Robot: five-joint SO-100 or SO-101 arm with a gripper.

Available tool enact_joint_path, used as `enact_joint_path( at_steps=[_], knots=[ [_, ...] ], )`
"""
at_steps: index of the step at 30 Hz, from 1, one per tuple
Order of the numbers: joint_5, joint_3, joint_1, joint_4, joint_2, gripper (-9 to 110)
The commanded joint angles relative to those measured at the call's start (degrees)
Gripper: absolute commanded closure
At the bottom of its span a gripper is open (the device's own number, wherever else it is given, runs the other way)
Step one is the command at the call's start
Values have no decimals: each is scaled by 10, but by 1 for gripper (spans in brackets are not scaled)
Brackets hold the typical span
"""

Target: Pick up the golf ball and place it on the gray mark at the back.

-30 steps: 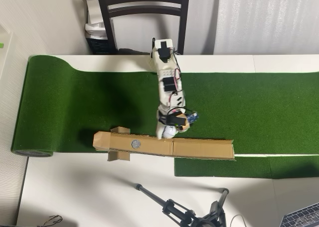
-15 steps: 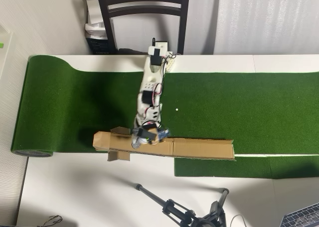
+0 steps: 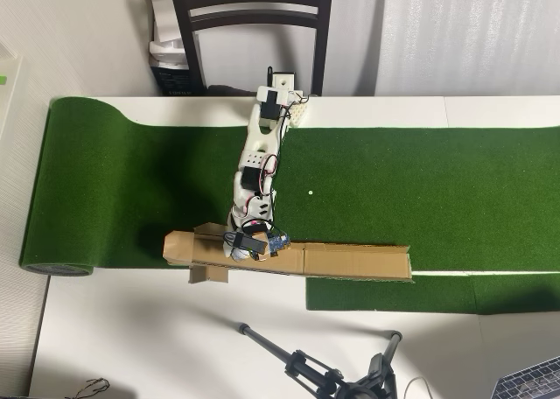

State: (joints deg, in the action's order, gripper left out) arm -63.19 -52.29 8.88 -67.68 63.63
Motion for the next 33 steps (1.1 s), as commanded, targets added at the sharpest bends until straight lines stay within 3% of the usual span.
enact_joint_path(
  at_steps=[1, 33],
  knots=[
    [-1, 54, -4, 18, 26, 77],
    [4, 61, -19, 16, -19, 76]
  ],
)
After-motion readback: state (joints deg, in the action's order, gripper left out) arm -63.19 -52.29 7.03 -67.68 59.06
